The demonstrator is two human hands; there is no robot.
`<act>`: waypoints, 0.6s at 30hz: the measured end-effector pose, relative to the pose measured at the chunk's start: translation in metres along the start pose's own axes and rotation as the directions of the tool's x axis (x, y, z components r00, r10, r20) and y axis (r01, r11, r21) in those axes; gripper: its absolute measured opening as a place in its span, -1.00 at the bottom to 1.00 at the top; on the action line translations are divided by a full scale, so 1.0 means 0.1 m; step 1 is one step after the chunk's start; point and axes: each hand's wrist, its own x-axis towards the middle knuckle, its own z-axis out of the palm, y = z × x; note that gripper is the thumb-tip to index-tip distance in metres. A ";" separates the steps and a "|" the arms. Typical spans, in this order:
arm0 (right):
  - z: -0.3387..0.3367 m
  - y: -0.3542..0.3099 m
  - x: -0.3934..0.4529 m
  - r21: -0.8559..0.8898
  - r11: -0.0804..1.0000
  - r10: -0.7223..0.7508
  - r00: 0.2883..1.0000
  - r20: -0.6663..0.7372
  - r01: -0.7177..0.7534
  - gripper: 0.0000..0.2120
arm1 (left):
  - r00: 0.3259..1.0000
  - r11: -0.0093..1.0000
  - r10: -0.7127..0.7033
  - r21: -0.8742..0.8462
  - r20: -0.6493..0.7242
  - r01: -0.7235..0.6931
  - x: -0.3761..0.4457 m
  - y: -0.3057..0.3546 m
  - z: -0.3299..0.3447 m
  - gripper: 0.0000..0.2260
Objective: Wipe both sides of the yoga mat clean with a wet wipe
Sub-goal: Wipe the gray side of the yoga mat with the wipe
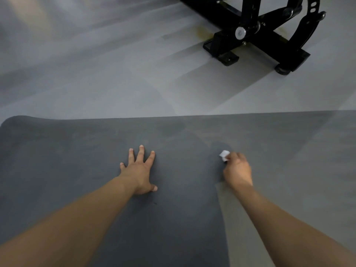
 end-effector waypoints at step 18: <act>-0.10 0.23 -0.22 -0.076 0.995 -0.054 0.991 0.122 0.064 -0.67 | 0.991 0.993 0.114 0.026 0.066 -0.116 -0.05 0.17 0.06 0.18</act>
